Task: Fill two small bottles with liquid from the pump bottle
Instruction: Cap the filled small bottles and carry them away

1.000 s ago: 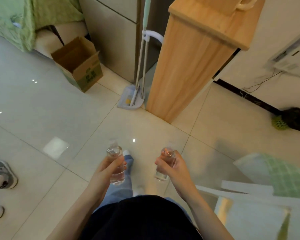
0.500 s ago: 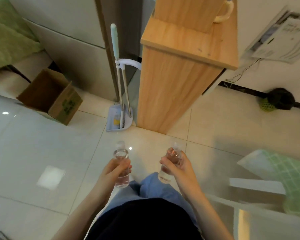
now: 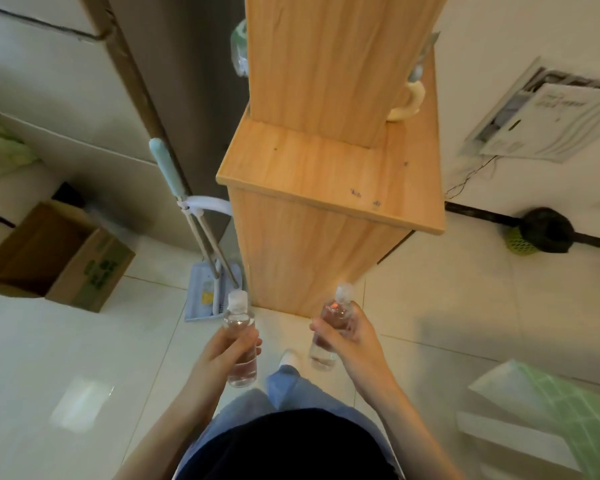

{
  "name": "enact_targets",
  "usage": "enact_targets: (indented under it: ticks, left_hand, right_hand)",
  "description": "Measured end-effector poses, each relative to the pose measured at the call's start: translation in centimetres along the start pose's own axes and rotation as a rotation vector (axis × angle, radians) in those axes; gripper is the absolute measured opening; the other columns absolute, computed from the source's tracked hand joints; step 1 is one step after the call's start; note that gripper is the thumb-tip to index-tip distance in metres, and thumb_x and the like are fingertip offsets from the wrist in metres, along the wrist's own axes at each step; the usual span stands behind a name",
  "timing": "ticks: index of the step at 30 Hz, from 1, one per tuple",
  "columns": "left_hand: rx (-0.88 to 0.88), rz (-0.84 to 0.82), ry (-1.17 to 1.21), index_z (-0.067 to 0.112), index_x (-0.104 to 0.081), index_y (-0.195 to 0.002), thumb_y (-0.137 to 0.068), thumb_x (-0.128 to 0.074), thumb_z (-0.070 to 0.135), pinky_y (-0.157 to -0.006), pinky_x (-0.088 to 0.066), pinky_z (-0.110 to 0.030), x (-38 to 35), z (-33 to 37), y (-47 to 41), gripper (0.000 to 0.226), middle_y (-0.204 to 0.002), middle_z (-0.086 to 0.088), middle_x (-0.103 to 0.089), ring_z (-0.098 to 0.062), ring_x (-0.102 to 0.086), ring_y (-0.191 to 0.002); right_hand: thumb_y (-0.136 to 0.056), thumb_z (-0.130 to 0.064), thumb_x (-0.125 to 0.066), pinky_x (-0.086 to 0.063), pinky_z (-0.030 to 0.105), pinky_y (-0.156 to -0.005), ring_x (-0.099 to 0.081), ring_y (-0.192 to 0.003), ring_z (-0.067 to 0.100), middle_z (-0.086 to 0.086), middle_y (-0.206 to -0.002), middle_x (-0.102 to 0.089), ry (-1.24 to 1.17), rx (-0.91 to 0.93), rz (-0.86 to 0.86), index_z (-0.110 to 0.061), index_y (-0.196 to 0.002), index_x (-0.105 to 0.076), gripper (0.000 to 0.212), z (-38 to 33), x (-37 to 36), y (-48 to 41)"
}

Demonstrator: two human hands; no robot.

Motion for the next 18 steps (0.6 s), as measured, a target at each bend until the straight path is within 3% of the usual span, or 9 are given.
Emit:
enact_targets:
  ticks: [5, 8, 11, 14, 18]
  left_hand:
    - [-0.102, -0.081, -0.027, 0.021, -0.061, -0.092, -0.082, -0.060, 0.025, -0.060, -0.049, -0.014, -4.1, 5.7, -2.2, 0.010, -0.088, -0.006, -0.065, -0.017, -0.060, -0.081]
    - [-0.189, -0.121, -0.030, 0.023, -0.063, -0.095, -0.071, -0.073, 0.036, -0.069, -0.050, -0.018, -5.6, 9.8, -2.8, 0.028, -0.095, -0.006, -0.069, -0.018, -0.063, -0.089]
    - [-0.348, -0.158, -0.041, 0.029, -0.069, -0.090, -0.067, -0.077, 0.039, -0.070, -0.052, -0.018, -6.8, 14.5, -3.4, 0.026, -0.098, -0.004, -0.072, -0.014, -0.066, -0.093]
    - [-0.504, -0.235, -0.065, 0.036, -0.069, -0.094, -0.066, -0.075, 0.047, -0.073, -0.050, -0.011, -8.4, 19.1, -4.3, 0.031, -0.100, 0.007, -0.072, -0.004, -0.066, -0.094]
    - [-0.612, -0.218, -0.106, 0.026, -0.060, -0.110, -0.066, -0.071, 0.051, -0.086, -0.050, -0.019, -9.7, 23.2, -6.8, 0.052, -0.106, 0.003, -0.070, -0.007, -0.063, -0.103]
  right_hand:
    - [-0.084, -0.009, -0.071, -0.055, 0.019, -0.067, -0.066, -0.071, 0.000, -0.001, -0.085, -0.066, 0.083, 0.056, -0.040, -0.019, -0.103, -0.057, 0.026, -4.8, 1.3, -3.0]
    - [-0.081, -0.010, -0.072, -0.056, 0.025, -0.074, -0.067, -0.076, 0.009, 0.006, -0.089, -0.067, 0.054, 0.118, -0.063, -0.016, -0.105, -0.058, 0.029, -7.8, 1.7, -3.7]
    - [-0.081, -0.007, -0.069, -0.051, 0.035, -0.079, -0.061, -0.082, 0.018, 0.012, -0.091, -0.062, 0.032, 0.197, -0.084, -0.009, -0.109, -0.057, 0.031, -11.3, 1.8, -4.7]
    - [-0.082, 0.000, -0.067, -0.049, 0.028, -0.075, -0.058, -0.079, 0.017, 0.011, -0.088, -0.059, -0.006, 0.318, -0.084, -0.006, -0.108, -0.057, 0.029, -15.1, 1.5, -6.3]
    - [-0.083, 0.004, -0.066, -0.051, 0.019, -0.075, -0.059, -0.086, 0.016, 0.010, -0.091, -0.060, -0.038, 0.447, -0.018, -0.011, -0.102, -0.056, 0.026, -19.1, 1.4, -8.5]
Point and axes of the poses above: each hand's wrist, its own y-axis away from the middle knuckle, its own x-axis out of the back of the hand, z = x × y, the point moved 5 cm from there along -y, towards the middle knuckle
